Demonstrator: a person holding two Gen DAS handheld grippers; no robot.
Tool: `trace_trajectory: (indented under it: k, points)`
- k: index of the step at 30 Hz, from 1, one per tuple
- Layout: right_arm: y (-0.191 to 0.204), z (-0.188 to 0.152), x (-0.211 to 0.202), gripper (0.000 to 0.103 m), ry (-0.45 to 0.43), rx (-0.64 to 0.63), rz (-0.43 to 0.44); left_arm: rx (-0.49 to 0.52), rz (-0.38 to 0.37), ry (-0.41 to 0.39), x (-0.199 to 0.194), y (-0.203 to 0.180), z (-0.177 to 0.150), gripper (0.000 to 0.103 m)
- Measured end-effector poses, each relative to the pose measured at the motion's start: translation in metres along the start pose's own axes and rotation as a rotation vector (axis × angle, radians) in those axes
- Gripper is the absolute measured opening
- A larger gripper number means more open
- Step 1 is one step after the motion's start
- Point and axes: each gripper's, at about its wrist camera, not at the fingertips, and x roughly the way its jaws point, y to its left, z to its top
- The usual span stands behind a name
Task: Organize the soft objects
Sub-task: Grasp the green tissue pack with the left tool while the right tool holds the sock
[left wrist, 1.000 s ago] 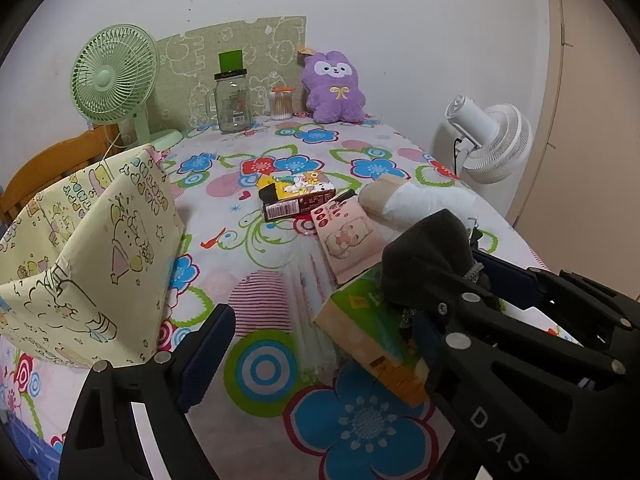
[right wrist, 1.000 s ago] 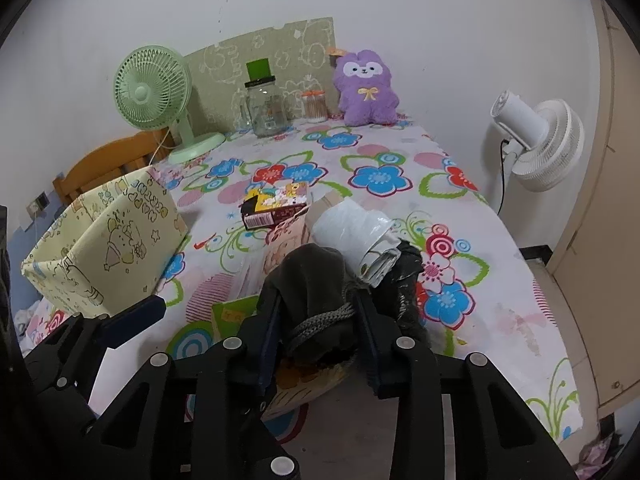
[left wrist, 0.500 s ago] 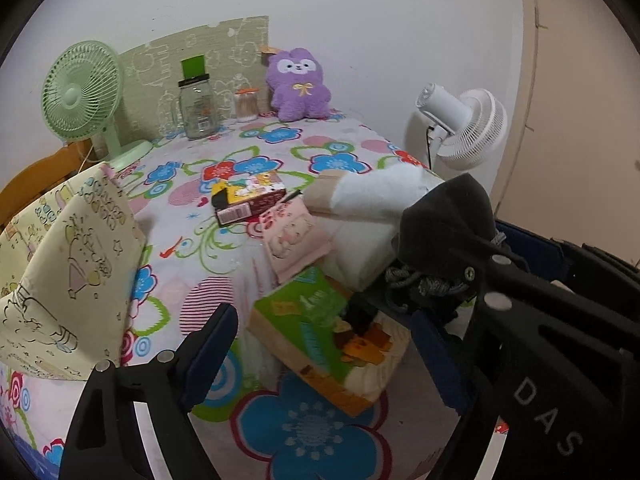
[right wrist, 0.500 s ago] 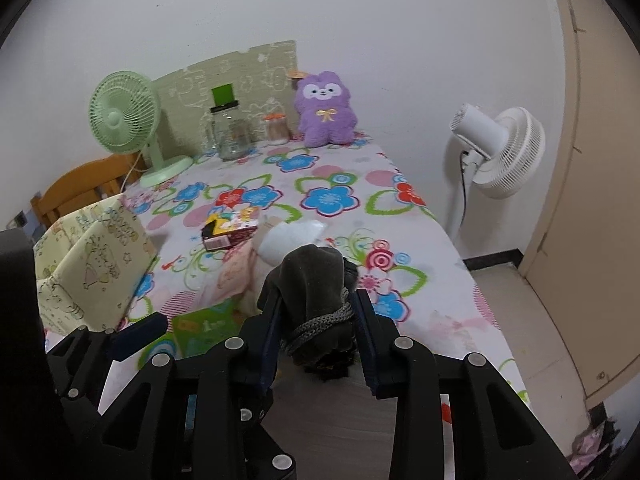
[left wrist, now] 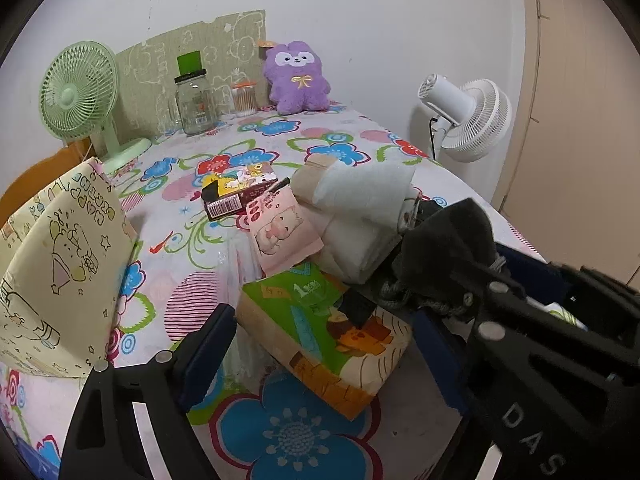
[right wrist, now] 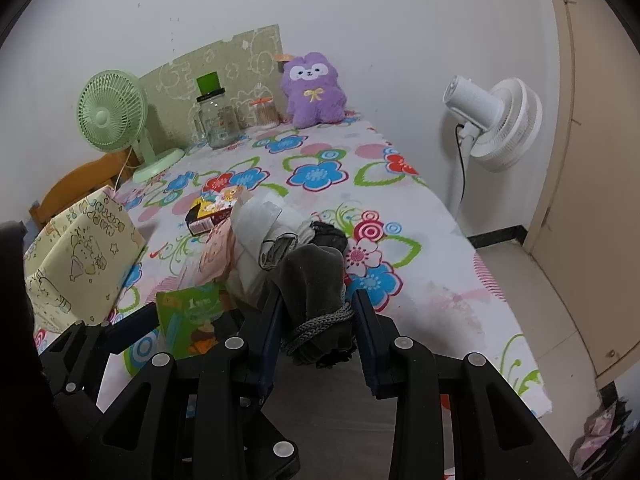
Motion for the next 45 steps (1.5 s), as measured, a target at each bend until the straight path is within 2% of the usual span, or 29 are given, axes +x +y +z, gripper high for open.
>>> trace_trajectory:
  k: [4,14,25,28,34,45]
  points:
    - [0.001,-0.002,0.003,0.037,0.011,0.003,0.010,-0.001,0.021,0.004,0.001,0.001,0.000,0.081]
    - [0.003,-0.004,0.006,0.038,0.029,0.013,0.035,0.003,0.034,-0.005,-0.003,0.003,0.001,0.067]
    - [0.014,0.000,0.005,0.038,0.029,0.004,0.045,-0.017,0.008,-0.012,-0.008,0.013,0.002,0.034]
    - [0.018,0.001,0.004,0.038,0.025,-0.001,0.044,-0.025,0.001,-0.014,-0.009,0.017,0.002,0.028]
    - [0.022,0.002,0.002,0.038,0.025,0.000,0.046,-0.030,0.002,-0.016,-0.012,0.022,0.002,0.022]
    - [0.035,0.013,-0.011,0.038,-0.003,-0.008,0.051,-0.035,0.017,-0.045,-0.029,0.032,0.013,0.019]
